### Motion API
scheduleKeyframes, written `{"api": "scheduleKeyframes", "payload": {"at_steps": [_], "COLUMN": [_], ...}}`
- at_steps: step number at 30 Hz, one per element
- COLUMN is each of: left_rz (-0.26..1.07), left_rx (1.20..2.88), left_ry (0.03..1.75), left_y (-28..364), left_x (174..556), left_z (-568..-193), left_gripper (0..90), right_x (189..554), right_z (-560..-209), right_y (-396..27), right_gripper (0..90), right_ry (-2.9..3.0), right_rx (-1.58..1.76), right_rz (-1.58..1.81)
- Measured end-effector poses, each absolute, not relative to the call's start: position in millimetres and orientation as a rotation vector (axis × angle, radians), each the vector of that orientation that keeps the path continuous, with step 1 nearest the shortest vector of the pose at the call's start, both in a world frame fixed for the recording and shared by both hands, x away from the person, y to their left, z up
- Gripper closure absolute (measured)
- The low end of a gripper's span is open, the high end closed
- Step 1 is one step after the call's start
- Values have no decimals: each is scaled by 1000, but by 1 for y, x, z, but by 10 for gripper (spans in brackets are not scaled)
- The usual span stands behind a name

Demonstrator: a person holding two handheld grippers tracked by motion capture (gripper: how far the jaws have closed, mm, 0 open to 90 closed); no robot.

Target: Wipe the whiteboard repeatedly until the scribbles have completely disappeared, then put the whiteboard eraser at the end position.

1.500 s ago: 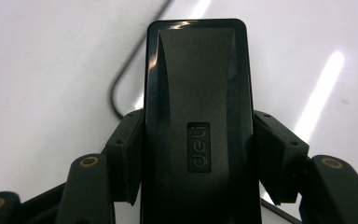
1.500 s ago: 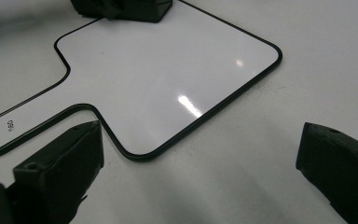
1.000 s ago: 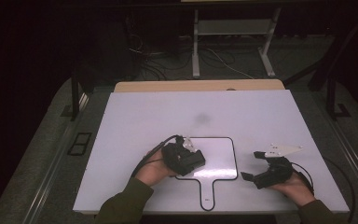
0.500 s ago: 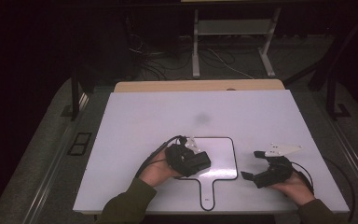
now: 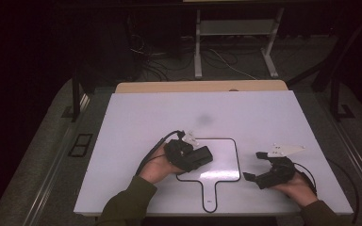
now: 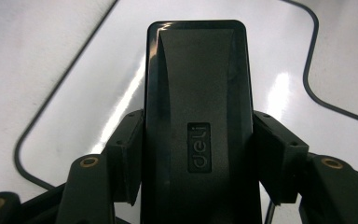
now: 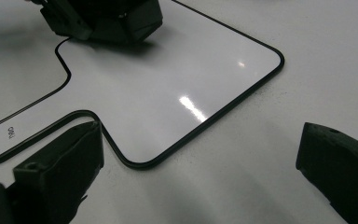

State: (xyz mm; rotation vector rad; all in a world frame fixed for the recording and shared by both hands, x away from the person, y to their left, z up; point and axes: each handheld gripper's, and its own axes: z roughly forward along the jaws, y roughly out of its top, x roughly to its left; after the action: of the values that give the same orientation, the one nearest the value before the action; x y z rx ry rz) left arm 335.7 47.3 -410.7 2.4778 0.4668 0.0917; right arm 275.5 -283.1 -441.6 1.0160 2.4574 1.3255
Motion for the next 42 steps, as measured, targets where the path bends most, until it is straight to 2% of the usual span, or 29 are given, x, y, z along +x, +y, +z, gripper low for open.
{"api": "scheduleKeyframes", "payload": {"at_steps": [19, 38, 42], "left_rz": [121, 167, 154], "left_rx": [2393, 2344, 2304], "left_ry": [508, 580, 638], "left_y": [51, 41, 38], "left_x": [363, 439, 456], "left_z": [-396, -388, -390], "left_gripper": [398, 398, 397], "right_x": [274, 274, 274], "right_z": [-441, -441, -441], "right_y": [-284, -286, -285], "right_gripper": [0, 0, 0], "right_ry": [2453, 2450, 2451], "right_rx": [1026, 1034, 1035], "right_rz": [1358, 1392, 1392]}}
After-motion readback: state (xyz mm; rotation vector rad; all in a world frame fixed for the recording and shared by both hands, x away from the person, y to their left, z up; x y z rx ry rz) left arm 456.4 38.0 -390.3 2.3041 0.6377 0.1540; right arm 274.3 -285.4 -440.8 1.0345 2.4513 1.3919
